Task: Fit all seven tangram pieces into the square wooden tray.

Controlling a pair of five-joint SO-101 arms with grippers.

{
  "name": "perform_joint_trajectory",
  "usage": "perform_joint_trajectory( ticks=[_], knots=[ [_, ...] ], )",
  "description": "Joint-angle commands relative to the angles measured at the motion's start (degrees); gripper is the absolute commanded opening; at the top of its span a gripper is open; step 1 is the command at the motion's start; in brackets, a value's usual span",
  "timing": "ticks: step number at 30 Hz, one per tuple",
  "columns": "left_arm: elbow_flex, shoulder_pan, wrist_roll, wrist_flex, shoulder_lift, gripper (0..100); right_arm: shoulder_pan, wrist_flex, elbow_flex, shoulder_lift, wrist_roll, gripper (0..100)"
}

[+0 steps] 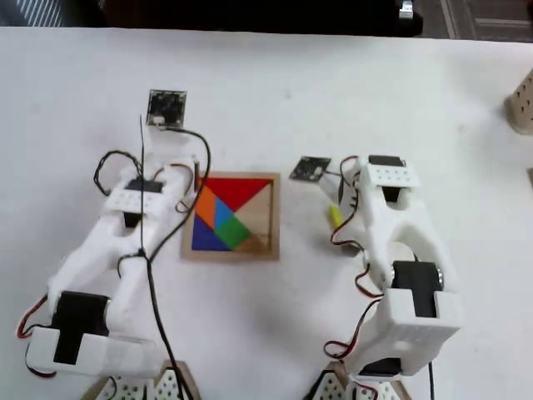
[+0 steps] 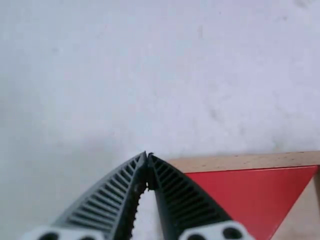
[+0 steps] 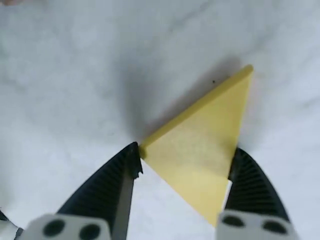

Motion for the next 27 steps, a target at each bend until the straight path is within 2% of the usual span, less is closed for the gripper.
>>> perform_joint_trajectory(
  ticks=[1, 4, 9, 15, 19, 22, 25, 27],
  knots=[
    [-2.6, -0.5, -0.5, -1.5, -0.7, 2, -0.6, 1.1, -1.8, 0.0, -3.3, 13.8],
    [-2.7, -0.5, -0.5, -1.5, -0.7, 2, -1.3, 2.2, -4.4, 0.0, -9.1, 13.8],
    [-2.8, -0.5, -0.5, -1.8, -0.6, 2, -4.7, 11.2, -11.6, 0.0, -17.3, 13.8],
    [-2.9, -1.4, -0.3, -1.8, -0.7, 2, -10.2, 18.9, -19.4, 0.0, -23.4, 13.8],
    [-3.3, -2.0, -0.3, -1.9, -0.7, 2, -15.7, 19.6, -22.2, 0.0, -28.6, 13.8],
    [-3.9, -2.3, -0.2, -1.9, -0.5, 2, -20.3, 19.2, -24.6, 0.0, -36.1, 13.8],
    [-4.1, -2.9, -0.2, -1.9, -0.5, 2, -22.5, 19.6, -27.8, 0.0, -44.7, 13.8],
    [-4.1, -3.0, -0.2, -1.9, -0.5, 2, -23.4, 21.0, -28.1, 0.1, -46.2, 13.8]
  ],
)
